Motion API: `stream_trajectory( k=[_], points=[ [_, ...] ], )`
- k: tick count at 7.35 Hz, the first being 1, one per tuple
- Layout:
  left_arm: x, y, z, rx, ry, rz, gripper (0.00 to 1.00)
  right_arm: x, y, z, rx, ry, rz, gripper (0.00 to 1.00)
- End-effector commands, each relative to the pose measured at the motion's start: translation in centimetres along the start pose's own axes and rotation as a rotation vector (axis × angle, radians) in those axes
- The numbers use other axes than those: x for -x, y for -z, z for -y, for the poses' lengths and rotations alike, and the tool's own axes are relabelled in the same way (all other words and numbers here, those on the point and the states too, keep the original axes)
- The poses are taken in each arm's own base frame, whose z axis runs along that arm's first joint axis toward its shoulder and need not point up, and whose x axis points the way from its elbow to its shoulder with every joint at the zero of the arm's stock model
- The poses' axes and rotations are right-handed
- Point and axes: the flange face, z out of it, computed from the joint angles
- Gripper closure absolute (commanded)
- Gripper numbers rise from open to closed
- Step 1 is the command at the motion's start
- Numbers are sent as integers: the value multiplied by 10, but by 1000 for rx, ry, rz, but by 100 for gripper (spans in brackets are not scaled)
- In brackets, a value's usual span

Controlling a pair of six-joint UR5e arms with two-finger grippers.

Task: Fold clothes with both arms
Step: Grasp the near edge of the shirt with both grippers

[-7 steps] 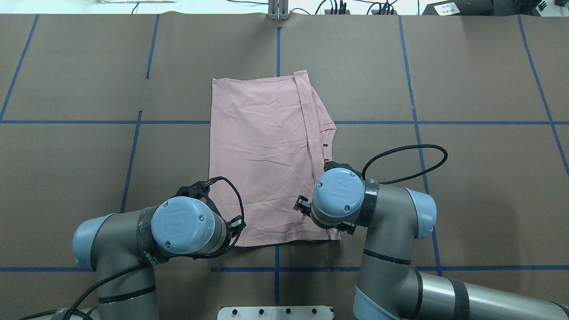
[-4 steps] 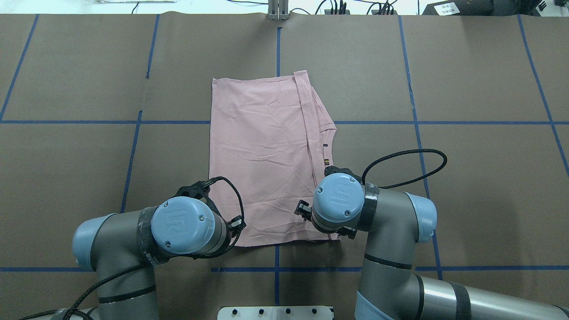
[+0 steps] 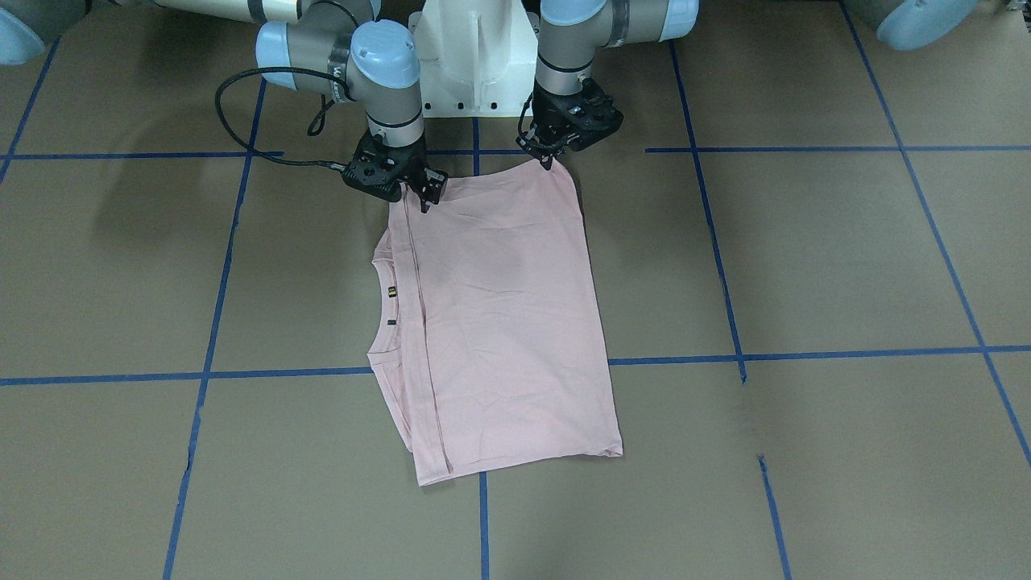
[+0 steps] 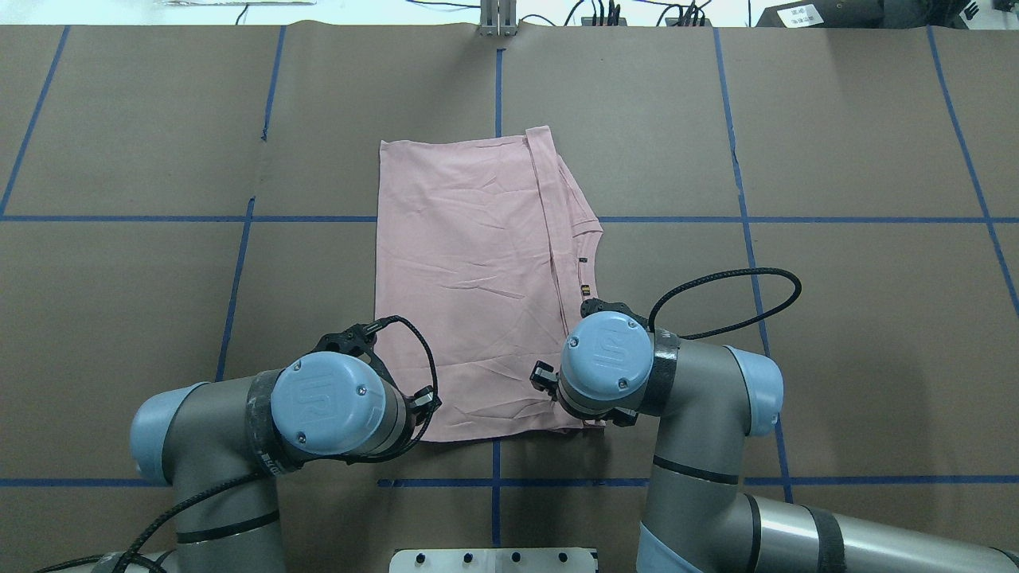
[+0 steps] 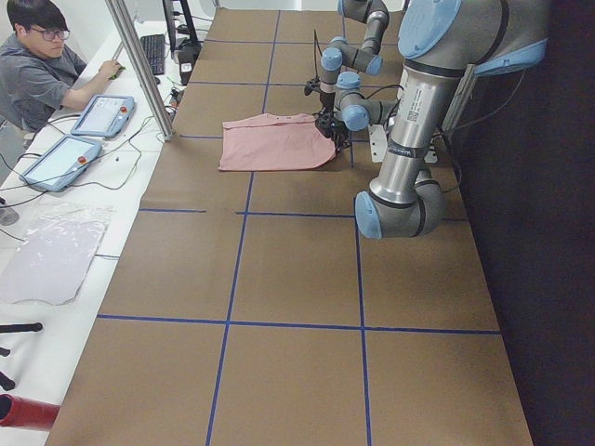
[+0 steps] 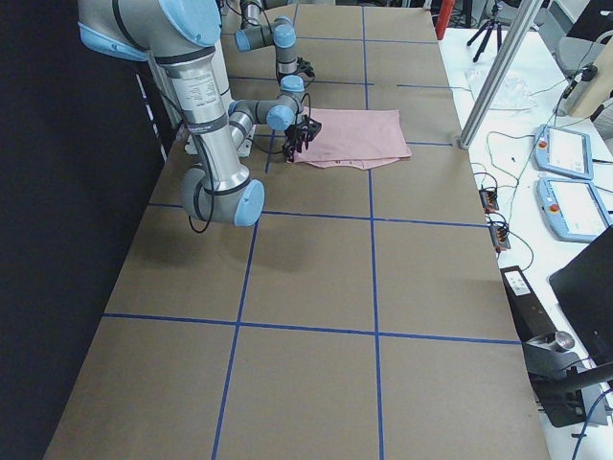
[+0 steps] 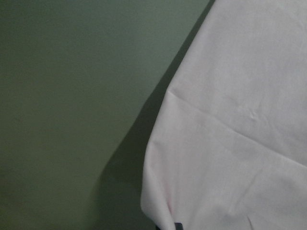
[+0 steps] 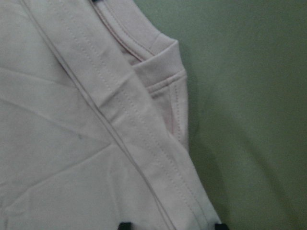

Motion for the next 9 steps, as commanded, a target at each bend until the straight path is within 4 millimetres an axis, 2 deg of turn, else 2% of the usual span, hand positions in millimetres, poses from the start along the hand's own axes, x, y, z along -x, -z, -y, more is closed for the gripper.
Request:
stream_trajectory(
  k=[1, 3, 6, 8, 9],
  points=[
    [-1, 1, 1, -2, 1, -2, 100, 3, 4, -2, 3, 2, 11, 100],
    [-1, 2, 2, -2, 3, -4, 100, 4, 21, -2, 5, 6, 40, 100],
    [-1, 1, 2, -3, 4, -2, 100, 4, 24, -3, 3, 5, 50, 100],
    [-1, 6, 0, 2, 0, -10, 100, -2, 45, -3, 2, 8, 88, 100],
    [1, 9, -2, 7, -4, -16, 100, -4, 46, -7, 6, 13, 88, 100]
  ],
)
